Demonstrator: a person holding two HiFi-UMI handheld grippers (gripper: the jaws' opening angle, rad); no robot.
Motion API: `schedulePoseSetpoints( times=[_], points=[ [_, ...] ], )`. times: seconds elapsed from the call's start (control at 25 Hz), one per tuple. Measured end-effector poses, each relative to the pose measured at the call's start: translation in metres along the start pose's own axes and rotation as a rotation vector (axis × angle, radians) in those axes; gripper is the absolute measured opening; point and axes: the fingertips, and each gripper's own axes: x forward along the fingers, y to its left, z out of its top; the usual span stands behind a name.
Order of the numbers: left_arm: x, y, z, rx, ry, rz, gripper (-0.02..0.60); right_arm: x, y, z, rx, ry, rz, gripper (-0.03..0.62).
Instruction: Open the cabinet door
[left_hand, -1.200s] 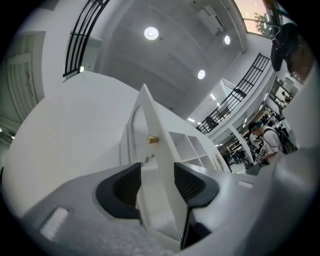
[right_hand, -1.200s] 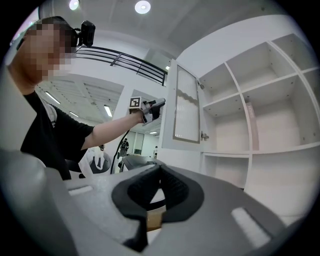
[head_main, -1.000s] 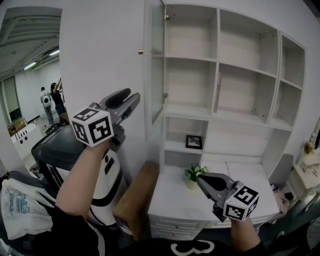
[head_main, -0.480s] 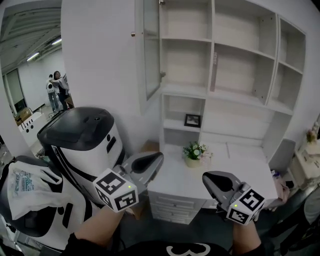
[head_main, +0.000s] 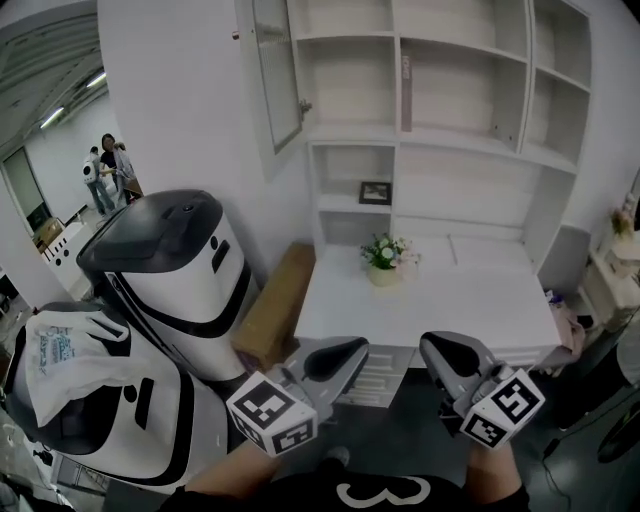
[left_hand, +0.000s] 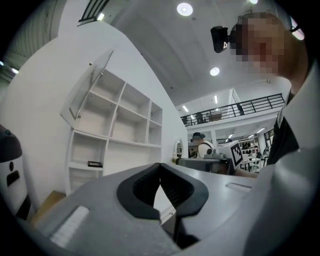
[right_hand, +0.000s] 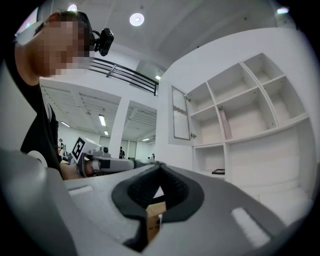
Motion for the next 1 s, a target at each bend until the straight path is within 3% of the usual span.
schedulePoseSetpoints(
  times=[0.28, 0.6, 0.76, 1.0],
  points=[
    [-0.028, -0.016, -0.014, -0.005, 0.012, 0.028, 0.008, -0.018, 0.022, -0.009, 0.023, -0.005, -0.019, 0.0],
    [-0.043, -0.02, -0.019, 0.025, 0.019, 0.041, 0.008, -0.014, 0.046, -0.018, 0.034, 0.007, 0.045, 0.0],
    [-0.045, -0.018, -0.015, 0.04, 0.023, 0.049, 0.008, -0.01, 0.053, -0.016, 0.11, -0.025, 0.098, 0.0],
    [-0.046, -0.017, -0.007, 0.072, 0.011, 0.029, 0.008, -0.005, 0.052, -0.027, 0.126, 0.003, 0.093, 0.0]
  ],
)
